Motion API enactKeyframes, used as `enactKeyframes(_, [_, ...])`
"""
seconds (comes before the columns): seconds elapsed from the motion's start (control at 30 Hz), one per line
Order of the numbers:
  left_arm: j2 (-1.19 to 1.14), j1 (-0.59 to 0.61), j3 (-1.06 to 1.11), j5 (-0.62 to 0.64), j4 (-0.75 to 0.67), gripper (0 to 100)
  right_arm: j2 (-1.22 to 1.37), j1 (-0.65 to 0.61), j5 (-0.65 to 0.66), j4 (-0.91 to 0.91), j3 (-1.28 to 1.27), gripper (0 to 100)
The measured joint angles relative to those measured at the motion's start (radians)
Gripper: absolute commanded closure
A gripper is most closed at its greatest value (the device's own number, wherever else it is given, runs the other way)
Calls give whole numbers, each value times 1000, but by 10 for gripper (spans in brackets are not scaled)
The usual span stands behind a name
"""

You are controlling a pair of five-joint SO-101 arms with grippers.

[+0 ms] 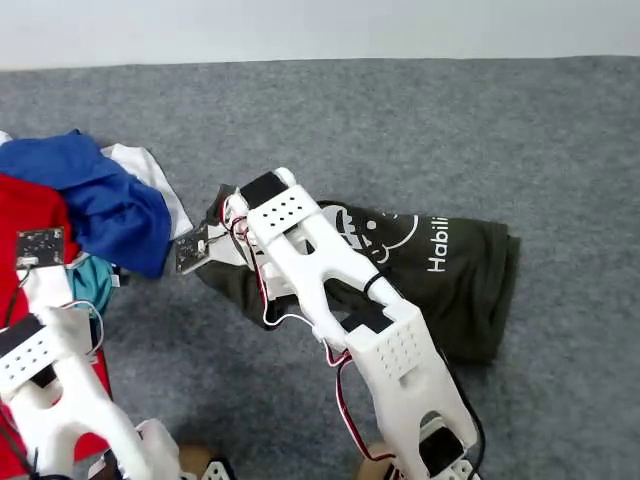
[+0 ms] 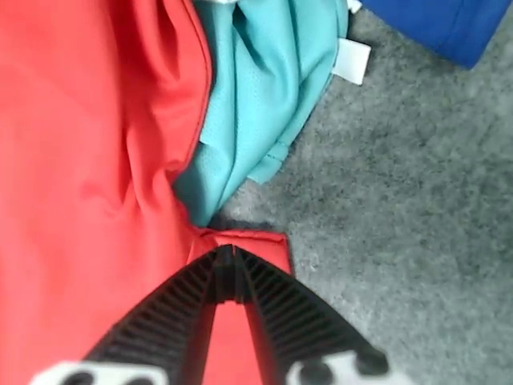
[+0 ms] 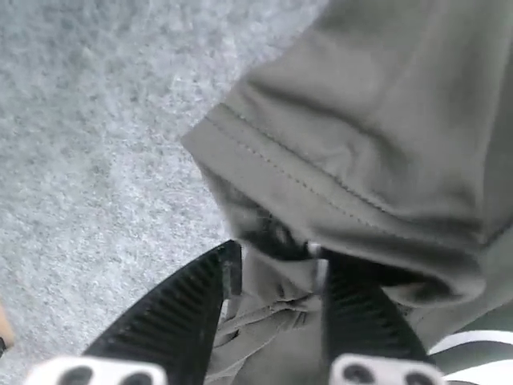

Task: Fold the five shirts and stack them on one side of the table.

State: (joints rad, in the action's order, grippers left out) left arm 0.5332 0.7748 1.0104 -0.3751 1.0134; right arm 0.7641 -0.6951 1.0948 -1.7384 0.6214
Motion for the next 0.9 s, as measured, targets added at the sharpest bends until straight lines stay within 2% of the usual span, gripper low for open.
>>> enactKeyframes(0.13, [0,0,0,0,-6,996,0,0,3,0,0,890])
enactKeyframes(0.3, [0,-15,0,0,-6,996,-2,18,3,17,0,945])
enactKeyframes(0.9, [0,-123,0,0,-6,996,-5,242,21,212,0,963])
